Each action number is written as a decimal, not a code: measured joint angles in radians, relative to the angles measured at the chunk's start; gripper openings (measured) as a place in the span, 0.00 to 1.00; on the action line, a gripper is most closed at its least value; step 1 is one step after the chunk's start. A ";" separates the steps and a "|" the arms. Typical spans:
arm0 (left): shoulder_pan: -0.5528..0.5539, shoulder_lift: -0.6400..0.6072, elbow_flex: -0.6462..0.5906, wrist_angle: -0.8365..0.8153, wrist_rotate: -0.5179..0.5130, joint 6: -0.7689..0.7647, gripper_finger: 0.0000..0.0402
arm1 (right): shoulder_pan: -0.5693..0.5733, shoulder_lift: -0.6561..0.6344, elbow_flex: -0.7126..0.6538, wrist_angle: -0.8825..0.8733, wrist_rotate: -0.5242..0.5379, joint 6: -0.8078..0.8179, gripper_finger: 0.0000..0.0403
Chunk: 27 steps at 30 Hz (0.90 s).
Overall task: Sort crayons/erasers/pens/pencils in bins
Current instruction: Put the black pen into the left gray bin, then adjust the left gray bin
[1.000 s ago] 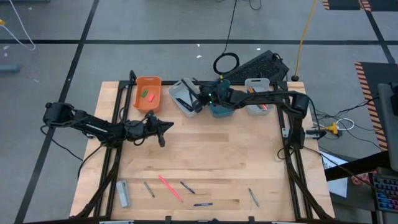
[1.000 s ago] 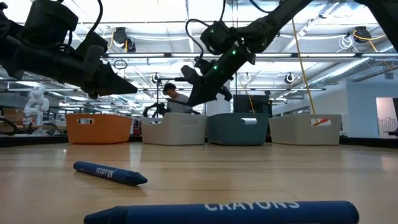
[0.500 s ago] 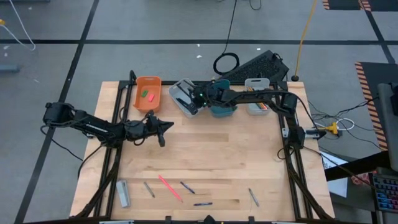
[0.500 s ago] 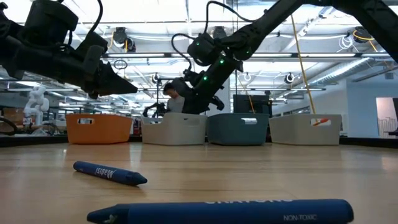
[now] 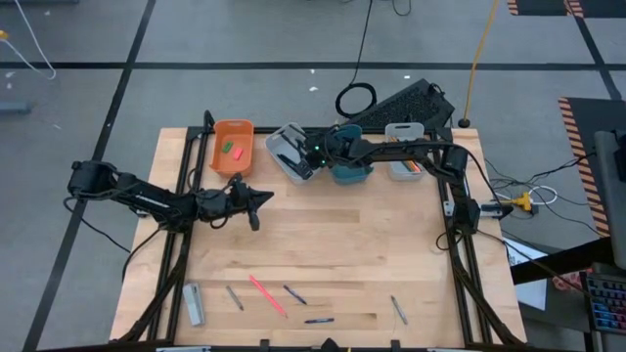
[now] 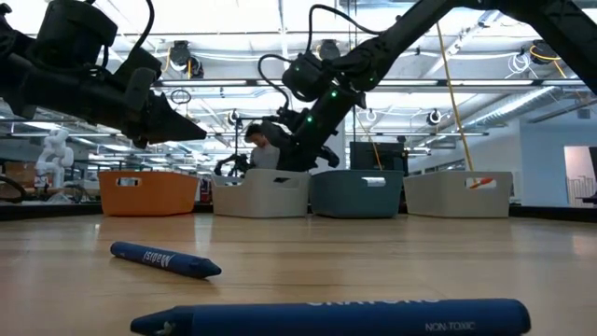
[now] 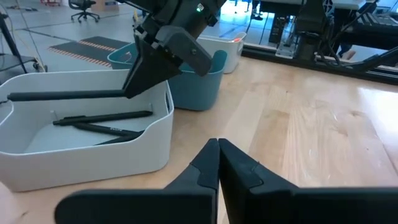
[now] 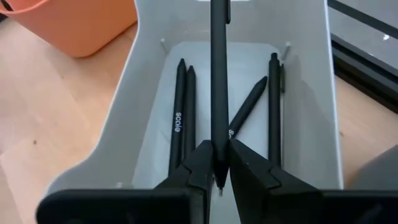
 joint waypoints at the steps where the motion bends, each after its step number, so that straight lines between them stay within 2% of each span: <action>1: 0.000 0.000 0.000 0.000 0.000 0.000 0.02 | 0.000 0.000 0.000 0.000 0.000 0.000 0.09; 13: 0.000 0.000 0.000 0.000 0.000 -0.002 0.01 | 0.000 0.000 -0.002 -0.021 -0.001 0.011 0.10; 27: 0.000 0.000 0.000 -0.006 0.000 -0.003 0.02 | 0.000 0.000 -0.002 -0.023 -0.001 0.013 0.17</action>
